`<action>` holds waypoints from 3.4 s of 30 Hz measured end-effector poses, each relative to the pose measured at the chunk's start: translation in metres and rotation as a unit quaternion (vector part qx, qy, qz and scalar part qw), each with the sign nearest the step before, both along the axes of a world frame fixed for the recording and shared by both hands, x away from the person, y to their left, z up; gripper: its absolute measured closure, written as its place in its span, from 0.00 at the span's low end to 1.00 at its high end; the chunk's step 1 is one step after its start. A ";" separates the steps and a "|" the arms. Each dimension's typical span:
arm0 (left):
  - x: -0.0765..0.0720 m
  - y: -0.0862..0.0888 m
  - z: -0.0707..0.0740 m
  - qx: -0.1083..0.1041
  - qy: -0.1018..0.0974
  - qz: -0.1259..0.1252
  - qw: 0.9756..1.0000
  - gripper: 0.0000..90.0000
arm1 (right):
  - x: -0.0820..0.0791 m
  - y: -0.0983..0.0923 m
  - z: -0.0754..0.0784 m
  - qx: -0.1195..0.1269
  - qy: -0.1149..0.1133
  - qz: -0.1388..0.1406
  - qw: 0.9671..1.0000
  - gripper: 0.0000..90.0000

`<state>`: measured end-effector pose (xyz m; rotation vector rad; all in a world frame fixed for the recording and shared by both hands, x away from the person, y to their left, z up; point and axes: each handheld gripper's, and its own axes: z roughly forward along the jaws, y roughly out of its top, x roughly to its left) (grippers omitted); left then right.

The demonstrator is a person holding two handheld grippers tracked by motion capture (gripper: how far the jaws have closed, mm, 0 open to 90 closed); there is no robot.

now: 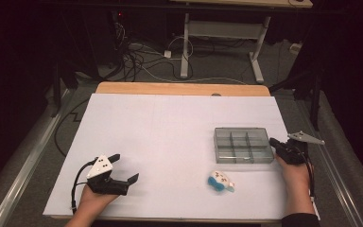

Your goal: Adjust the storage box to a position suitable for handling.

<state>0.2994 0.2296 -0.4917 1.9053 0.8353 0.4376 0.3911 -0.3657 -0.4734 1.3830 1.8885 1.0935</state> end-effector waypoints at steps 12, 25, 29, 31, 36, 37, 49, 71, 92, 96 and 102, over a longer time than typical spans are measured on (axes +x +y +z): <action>0.000 0.000 0.000 0.001 0.000 -0.001 1.000 0.00 | 0.000 0.006 0.000 0.003 0.007 0.016 1.000 1.00; 0.000 0.000 0.000 0.000 0.000 -0.001 1.000 0.00 | -0.005 0.043 0.002 -0.005 0.018 0.070 0.997 1.00; 0.000 0.000 0.000 0.000 0.000 0.000 1.000 0.00 | -0.006 0.067 0.007 -0.010 0.010 0.104 0.994 1.00; 0.000 0.000 0.000 -0.002 0.001 0.001 1.000 0.00 | -0.007 0.077 0.009 -0.014 0.008 0.116 0.993 1.00; 0.000 0.000 0.000 -0.002 0.001 -0.001 1.000 0.00 | -0.009 0.096 0.011 -0.019 0.007 0.137 0.990 1.00; 0.000 0.000 0.000 -0.002 0.000 -0.001 1.000 0.00 | -0.009 0.101 0.011 -0.022 0.007 0.142 0.990 1.00; 0.000 0.001 0.000 -0.004 0.000 -0.004 1.000 0.00 | -0.009 0.122 0.008 -0.032 0.017 0.158 0.987 1.00; -0.001 0.001 0.000 -0.006 0.000 0.002 1.000 0.00 | -0.009 0.139 0.001 -0.056 0.028 0.179 0.982 1.00; 0.000 0.002 0.000 -0.009 0.001 0.004 1.000 0.00 | -0.018 0.190 0.000 -0.087 0.026 0.242 0.966 1.00; 0.000 0.002 0.000 -0.011 0.003 0.005 1.000 0.00 | -0.020 0.199 0.000 -0.093 0.024 0.253 0.963 1.00; 0.000 0.002 0.000 -0.010 0.003 0.003 1.000 0.00 | -0.023 0.208 0.000 -0.103 0.024 0.265 0.958 1.00</action>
